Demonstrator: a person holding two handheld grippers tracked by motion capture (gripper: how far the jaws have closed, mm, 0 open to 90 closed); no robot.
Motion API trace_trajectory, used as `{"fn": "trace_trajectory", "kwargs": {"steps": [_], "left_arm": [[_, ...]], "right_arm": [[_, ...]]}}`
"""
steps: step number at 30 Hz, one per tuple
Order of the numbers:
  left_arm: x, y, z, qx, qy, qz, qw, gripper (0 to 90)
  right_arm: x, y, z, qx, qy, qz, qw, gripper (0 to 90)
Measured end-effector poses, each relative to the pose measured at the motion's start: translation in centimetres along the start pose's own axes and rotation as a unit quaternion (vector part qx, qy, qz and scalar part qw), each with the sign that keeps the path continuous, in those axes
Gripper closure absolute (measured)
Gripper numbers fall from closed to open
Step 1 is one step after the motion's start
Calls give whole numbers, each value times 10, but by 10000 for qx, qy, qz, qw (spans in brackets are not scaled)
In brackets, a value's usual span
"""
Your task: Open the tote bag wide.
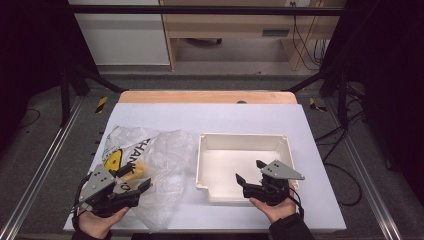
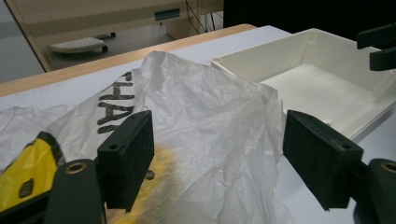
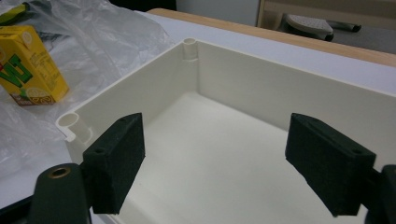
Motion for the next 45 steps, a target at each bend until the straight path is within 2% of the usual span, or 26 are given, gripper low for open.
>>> {"fn": "trace_trajectory", "kwargs": {"steps": [5, 7, 10, 12, 15, 16, 17, 18, 21, 23, 26, 28, 31, 32, 33, 35, 38, 39, 40, 41, 43, 44, 45], "left_arm": [[-2, -9, 6, 77, -151, -139, 9998, 267], [-5, -14, 6, 194, -256, -238, 9992, 297], [-8, -16, 5, 228, -269, -325, 9989, 323], [-10, -18, 4, 257, -301, -384, 9985, 374], [-13, -21, 1, 269, -207, -463, 9984, 430], [-14, -21, 1, 279, -196, -487, 9982, 482], [-15, -21, 0, 263, -167, -517, 9982, 482], [-16, -22, -1, 236, -145, -567, 9980, 546], [-17, -22, -1, 234, -65, -634, 9977, 592], [-17, -22, -2, 229, 1, -647, 9976, 655], [-16, -21, -4, 193, 75, -616, 9979, 769], [-15, -20, -5, 166, 110, -598, 9980, 806], [-14, -19, -6, 109, 203, -532, 9983, 852], [-14, -19, -6, 109, 203, -532, 9983, 862], [-13, -18, -7, 87, 208, -518, 9984, 870], [-13, -17, -7, 66, 238, -502, 9984, 876], [-12, -16, -6, 36, 234, -486, 9985, 885], [-11, -14, -6, 27, 258, -441, 9987, 887], [-11, -14, -6, 27, 258, -441, 9987, 888], [-10, -13, -7, 19, 255, -426, 9988, 889], [-9, -12, -7, 10, 279, -385, 9989, 889], [-8, -11, -7, -7, 288, -365, 9989, 890], [-7, -10, -7, -22, 309, -347, 9989, 890]], "right_arm": [[4, -3, -5, 32, 30, 66, 10000, 233], [5, -5, -10, 106, 52, 57, 9999, 248], [6, -6, -13, 154, 74, 52, 9998, 260], [6, -8, -17, 222, 112, 37, 9997, 270], [7, -10, -22, 293, 144, 17, 9995, 283], [8, -12, -26, 343, 170, 12, 9993, 292], [8, -12, -26, 343, 170, 12, 9993, 292], [9, -14, -31, 417, 196, 10, 9989, 306], [11, -15, -34, 465, 224, 20, 9987, 321], [13, -16, -38, 525, 225, 25, 9984, 342], [19, -19, -47, 622, 261, 95, 9977, 413], [21, -20, -50, 651, 255, 129, 9975, 438], [28, -23, -63, 826, 315, 194, 9959, 531], [28, -23, -63, 826, 315, 194, 9959, 531], [30, -26, -69, 950, 341, 171, 9948, 589], [30, -28, -74, 1013, 360, 163, 9941, 612], [34, -35, -89, 1237, 421, 118, 9914, 679], [36, -39, -98, 1366, 457, 106, 9895, 717], [36, -39, -98, 1366, 457, 106, 9895, 717], [40, -44, -109, 1486, 449, 124, 9878, 755], [41, -46, -112, 1528, 448, 125, 9872, 774], [44, -53, -122, 1595, 471, 116, 9860, 815], [44, -53, -122, 1595, 471, 116, 9860, 815]]}}
Point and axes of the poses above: each handheld gripper's, and its own axes: y roughly backward along the jaws, x roughly out of its top, z roughly to its right, the point moved 7 cm from there along -y, roughly forward along the jaws, and after that the axes turned 10 degrees about y, right-handed, at the moved point
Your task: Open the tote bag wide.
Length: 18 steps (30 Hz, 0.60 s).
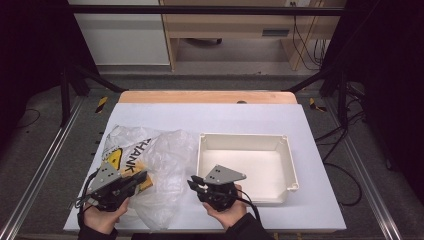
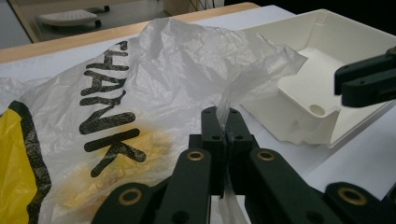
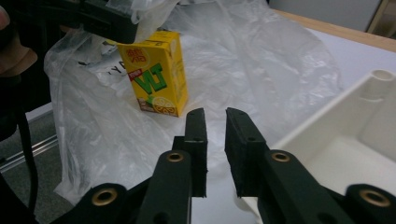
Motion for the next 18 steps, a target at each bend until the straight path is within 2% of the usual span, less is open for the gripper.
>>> {"fn": "trace_trajectory", "kwargs": {"steps": [4, 9, 12, 15, 16, 18], "left_arm": [[1, 3, 0, -14, -11, 62, 10000, 891], [2, 5, -1, -6, -24, 101, 9999, 891], [2, 6, -2, 1, -26, 126, 9999, 891], [2, 7, -3, 4, -19, 150, 9999, 892], [3, 8, -3, 3, -14, 160, 9999, 892], [3, 9, -3, 5, -11, 173, 9998, 892]], "right_arm": [[1, -22, -13, 128, 40, -129, 9998, 900], [-2, -39, -20, 159, 10, -237, 9996, 900], [-8, -60, -28, 125, -17, -412, 9991, 900], [-12, -68, -32, 112, -51, -505, 9986, 900], [-18, -78, -38, 94, -55, -617, 9980, 900], [-20, -81, -39, 91, -45, -646, 9979, 900]]}}
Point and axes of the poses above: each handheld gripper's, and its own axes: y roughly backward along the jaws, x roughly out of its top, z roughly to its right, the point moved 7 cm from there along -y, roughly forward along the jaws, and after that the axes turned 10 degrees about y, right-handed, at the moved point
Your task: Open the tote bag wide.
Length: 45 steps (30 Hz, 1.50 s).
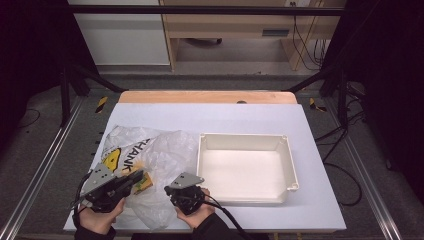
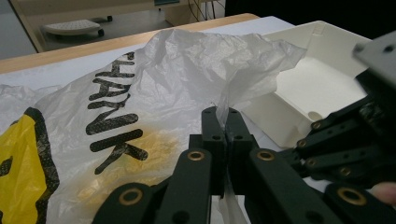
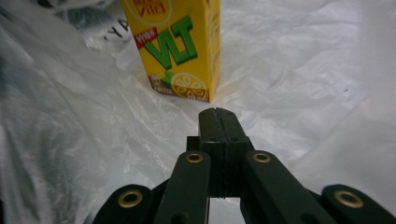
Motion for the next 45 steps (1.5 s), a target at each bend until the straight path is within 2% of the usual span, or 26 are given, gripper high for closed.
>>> {"fn": "trace_trajectory", "kwargs": {"steps": [3, 8, 18, 25, 33, 45], "left_arm": [[0, 1, -1, -6, 9, 19, 10000, 892], [2, 3, -3, 2, 18, 54, 10000, 892], [3, 7, -8, 57, 48, 124, 9999, 893], [6, 13, -14, 142, 131, 251, 9995, 893], [12, 23, -29, 345, 249, 504, 9978, 895], [7, 28, -60, 782, 451, 520, 9946, 896]], "right_arm": [[-7, -12, -5, 27, -7, -114, 9999, 900], [-16, -22, -8, 38, -46, -210, 9998, 900], [-30, -34, -7, 50, -27, -488, 9988, 900], [-30, -33, -7, 59, -71, -485, 9988, 900], [-31, -33, -7, 13, -39, -473, 9989, 900], [-31, -33, -7, 18, -75, -478, 9988, 900]]}}
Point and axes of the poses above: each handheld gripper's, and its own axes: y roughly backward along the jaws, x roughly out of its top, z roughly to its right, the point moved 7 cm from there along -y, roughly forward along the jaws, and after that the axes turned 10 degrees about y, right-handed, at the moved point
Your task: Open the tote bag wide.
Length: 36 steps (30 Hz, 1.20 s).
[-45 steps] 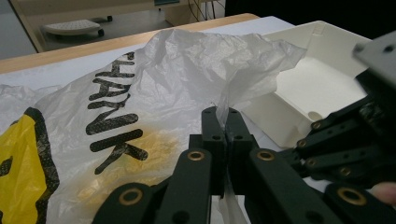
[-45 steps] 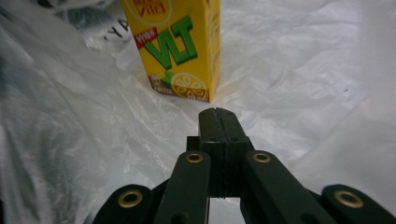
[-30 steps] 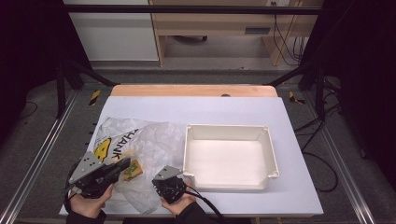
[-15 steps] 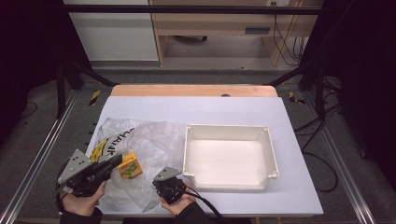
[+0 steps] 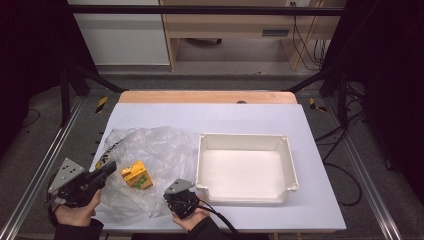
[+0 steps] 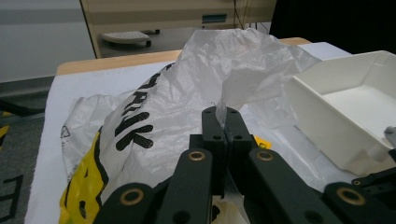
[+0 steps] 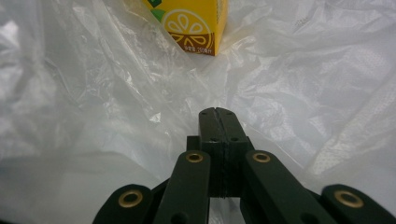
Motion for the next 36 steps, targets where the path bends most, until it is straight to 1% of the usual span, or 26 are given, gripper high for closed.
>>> {"fn": "trace_trajectory", "kwargs": {"steps": [1, 8, 9, 10, 16, 25, 31, 34, 35, 36], "left_arm": [[0, 0, 0, 0, 0, 0, 10000, 896], [-5, -2, -14, 190, 49, -58, 9998, 896], [-7, -3, -20, 244, 103, -95, 9996, 896], [-7, -3, -20, 244, 103, -95, 9996, 896], [-13, -6, -33, 382, 147, -216, 9989, 896], [-29, -17, -52, 612, 213, -535, 9965, 897], [-37, -22, -60, 678, 223, -734, 9947, 896], [-44, -26, -63, 703, 182, -888, 9934, 896], [-44, -26, -63, 703, 182, -888, 9934, 896], [-46, -28, -64, 712, 166, -937, 9929, 896]], "right_arm": [[0, 0, 0, 0, -8, 2, 10000, 900], [0, 0, 0, 5, -4, -1, 10000, 900], [0, 0, 0, -6, 6, -3, 10000, 900], [0, 0, 0, -6, 6, -3, 10000, 900], [0, 0, 0, -14, 7, 5, 10000, 900], [0, 0, 0, -25, 26, -3, 10000, 900], [0, 0, 0, -25, 24, -3, 10000, 900], [0, 0, 0, -25, 28, -4, 10000, 900], [0, 0, 0, -24, 26, -5, 10000, 900], [0, 0, 0, -24, 26, -5, 10000, 900]]}}
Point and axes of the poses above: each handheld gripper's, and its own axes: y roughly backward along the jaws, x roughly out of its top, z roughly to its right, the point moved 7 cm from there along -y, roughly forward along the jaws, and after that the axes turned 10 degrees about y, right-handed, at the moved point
